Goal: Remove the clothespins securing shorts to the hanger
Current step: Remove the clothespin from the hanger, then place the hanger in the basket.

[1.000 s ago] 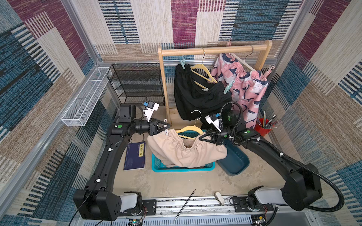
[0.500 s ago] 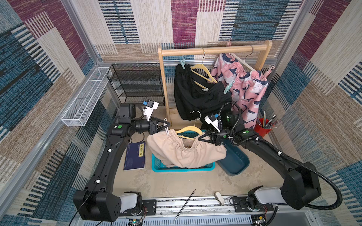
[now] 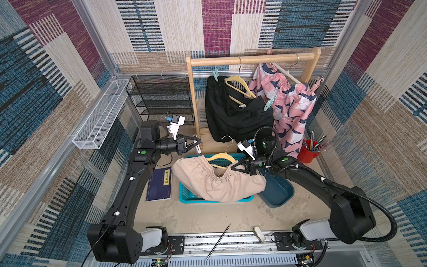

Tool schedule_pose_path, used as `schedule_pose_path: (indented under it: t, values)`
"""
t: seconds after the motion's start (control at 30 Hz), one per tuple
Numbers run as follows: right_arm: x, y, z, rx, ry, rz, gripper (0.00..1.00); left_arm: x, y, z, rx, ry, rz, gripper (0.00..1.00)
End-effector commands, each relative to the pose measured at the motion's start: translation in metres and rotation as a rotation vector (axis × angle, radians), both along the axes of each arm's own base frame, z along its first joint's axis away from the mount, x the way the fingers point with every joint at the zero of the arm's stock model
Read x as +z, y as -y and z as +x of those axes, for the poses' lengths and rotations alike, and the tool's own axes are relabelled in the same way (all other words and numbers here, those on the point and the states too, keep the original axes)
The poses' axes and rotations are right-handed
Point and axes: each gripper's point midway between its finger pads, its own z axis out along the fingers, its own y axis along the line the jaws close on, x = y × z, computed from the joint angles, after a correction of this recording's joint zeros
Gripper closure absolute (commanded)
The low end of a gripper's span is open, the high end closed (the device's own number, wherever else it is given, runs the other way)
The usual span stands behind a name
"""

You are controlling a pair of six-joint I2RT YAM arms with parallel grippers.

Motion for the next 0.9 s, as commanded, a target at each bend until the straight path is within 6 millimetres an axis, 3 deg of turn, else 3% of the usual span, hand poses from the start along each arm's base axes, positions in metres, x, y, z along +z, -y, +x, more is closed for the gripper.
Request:
schedule_pose_path:
  t: [0.0, 0.17, 0.37, 0.47, 0.5, 0.63, 0.87]
  values:
    - [-0.009, -0.010, 0.013, -0.034, -0.018, -0.019, 1.00, 0.009, -0.001, 0.004, 0.023, 0.022, -0.019, 0.98]
    - [-0.032, -0.019, 0.027, -0.042, -0.064, -0.052, 0.98, 0.010, 0.000, 0.000, 0.020, 0.012, -0.031, 0.98]
    - [-0.067, -0.020, 0.049, -0.122, -0.136, -0.152, 0.85, 0.005, -0.003, -0.004, 0.043, -0.001, -0.020, 0.98]
    - [-0.079, -0.017, 0.058, -0.175, -0.158, -0.195, 0.74, 0.000, -0.004, -0.006, 0.053, -0.012, -0.013, 0.98]
    - [-0.083, -0.016, 0.061, -0.203, -0.165, -0.215, 0.65, -0.001, -0.004, -0.007, 0.056, -0.013, -0.012, 0.98]
    - [-0.084, -0.007, 0.075, -0.315, -0.160, -0.275, 0.50, -0.005, -0.005, -0.007, 0.063, -0.021, -0.011, 0.98]
    - [-0.047, 0.014, 0.091, -0.540, -0.053, -0.329, 0.41, -0.018, -0.012, 0.010, 0.182, -0.144, -0.035, 0.99]
